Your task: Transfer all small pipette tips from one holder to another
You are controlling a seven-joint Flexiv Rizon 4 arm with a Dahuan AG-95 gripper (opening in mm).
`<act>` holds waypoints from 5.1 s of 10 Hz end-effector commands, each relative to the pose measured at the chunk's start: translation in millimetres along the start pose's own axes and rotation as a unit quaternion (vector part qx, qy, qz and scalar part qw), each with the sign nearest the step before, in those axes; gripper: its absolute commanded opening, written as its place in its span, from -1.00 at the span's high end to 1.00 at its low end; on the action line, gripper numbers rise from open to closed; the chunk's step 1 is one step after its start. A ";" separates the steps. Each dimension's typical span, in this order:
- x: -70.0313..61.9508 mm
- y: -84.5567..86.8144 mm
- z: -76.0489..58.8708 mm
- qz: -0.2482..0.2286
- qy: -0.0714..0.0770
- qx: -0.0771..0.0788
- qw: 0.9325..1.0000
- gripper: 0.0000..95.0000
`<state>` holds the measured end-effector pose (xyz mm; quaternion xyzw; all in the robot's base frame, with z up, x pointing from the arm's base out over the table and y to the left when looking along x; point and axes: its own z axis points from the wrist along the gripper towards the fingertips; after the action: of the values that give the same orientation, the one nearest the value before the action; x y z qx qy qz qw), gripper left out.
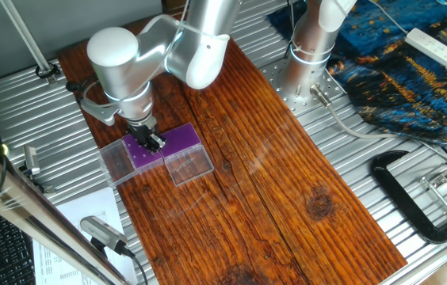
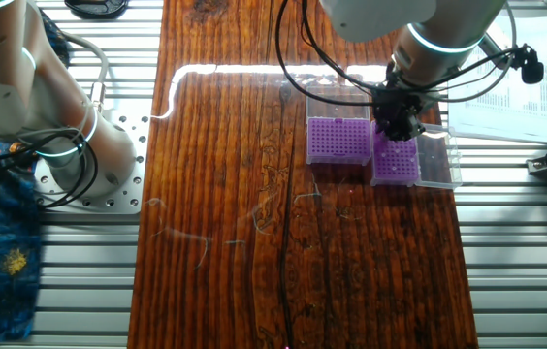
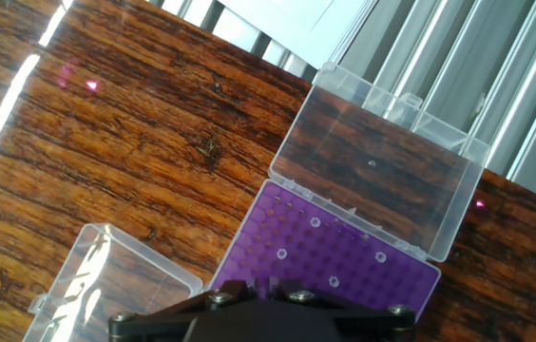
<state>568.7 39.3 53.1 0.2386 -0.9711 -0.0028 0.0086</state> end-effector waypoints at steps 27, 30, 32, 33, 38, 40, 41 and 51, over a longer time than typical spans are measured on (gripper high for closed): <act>45.8 32.4 -56.3 0.016 0.011 -0.003 1.000 1.00; 45.8 32.4 -56.3 -0.023 0.011 -0.003 1.000 1.00; 40.3 28.0 -50.8 -0.049 0.009 -0.009 0.999 1.00; 44.2 32.1 -46.7 -0.056 0.007 -0.010 0.998 1.00; 67.3 54.8 -26.1 -0.055 0.007 -0.013 0.998 1.00; 74.5 57.0 -24.2 -0.065 0.010 -0.021 0.998 1.00; 76.3 57.7 -24.2 -0.067 0.011 -0.021 0.998 1.00; 89.7 68.8 -23.1 -0.068 0.018 -0.026 0.997 1.00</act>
<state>458.2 58.9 77.5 0.3049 -0.9516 -0.0235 0.0317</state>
